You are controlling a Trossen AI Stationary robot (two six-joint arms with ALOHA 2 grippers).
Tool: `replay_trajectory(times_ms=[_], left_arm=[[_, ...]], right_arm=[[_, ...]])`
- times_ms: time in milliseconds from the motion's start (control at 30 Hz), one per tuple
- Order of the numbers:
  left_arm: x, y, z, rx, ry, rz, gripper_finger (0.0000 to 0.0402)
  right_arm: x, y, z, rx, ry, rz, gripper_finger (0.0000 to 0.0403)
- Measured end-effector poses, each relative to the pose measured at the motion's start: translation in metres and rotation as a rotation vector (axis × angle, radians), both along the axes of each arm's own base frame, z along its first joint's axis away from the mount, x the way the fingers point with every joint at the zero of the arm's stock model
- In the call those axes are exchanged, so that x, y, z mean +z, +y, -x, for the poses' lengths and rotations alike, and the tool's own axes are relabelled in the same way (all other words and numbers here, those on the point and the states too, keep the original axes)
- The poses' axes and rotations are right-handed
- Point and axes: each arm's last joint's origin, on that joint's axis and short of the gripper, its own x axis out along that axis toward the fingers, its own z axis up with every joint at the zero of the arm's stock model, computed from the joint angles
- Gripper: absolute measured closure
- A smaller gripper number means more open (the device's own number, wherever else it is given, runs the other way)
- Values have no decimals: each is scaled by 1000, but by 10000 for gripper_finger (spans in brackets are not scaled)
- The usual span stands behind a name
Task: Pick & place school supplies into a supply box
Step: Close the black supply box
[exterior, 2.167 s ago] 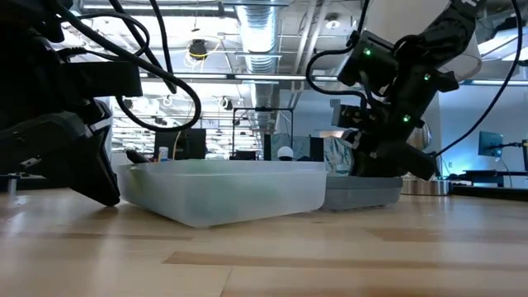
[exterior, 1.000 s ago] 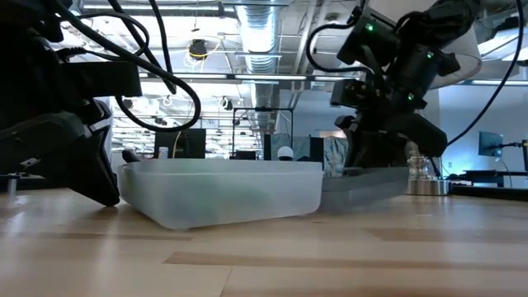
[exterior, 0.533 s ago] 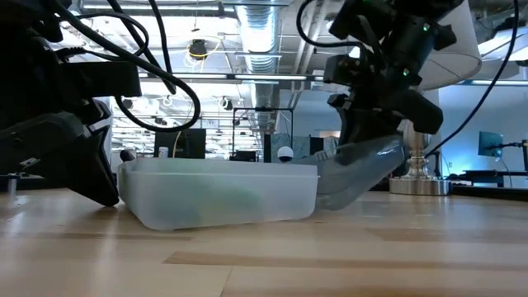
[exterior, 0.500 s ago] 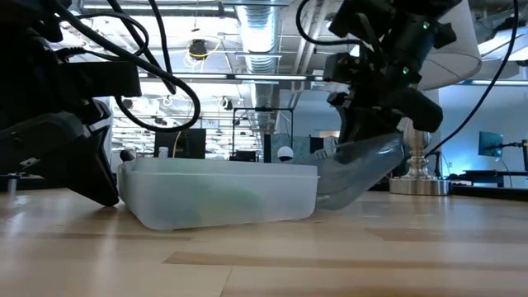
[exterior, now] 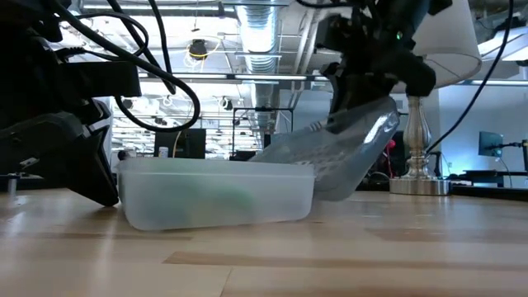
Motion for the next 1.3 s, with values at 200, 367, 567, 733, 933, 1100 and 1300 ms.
replay_trajectory(times_ms=[200, 367, 567, 733, 933, 1100, 1300], left_arm=[[0, 0, 0, -2, 0, -4, 325], [0, 0, 0, -2, -2, -6, 325], [0, 0, 0, -2, -3, -7, 325], [0, 0, 0, -2, -4, -8, 325], [0, 0, 0, -2, -4, -9, 325], [0, 0, 0, -1, -6, -11, 325], [0, 0, 0, -7, -4, -15, 325]], right_arm=[[17, 8, -4, 9, -14, -12, 337], [26, 14, -7, 28, -44, -18, 337], [32, 19, -9, 37, -62, -16, 337], [36, 22, -10, 46, -75, 0, 337], [41, 22, -12, 53, -88, 3, 337], [48, 24, -14, 66, -110, 6, 337], [54, 28, -17, 92, -140, 9, 337]])
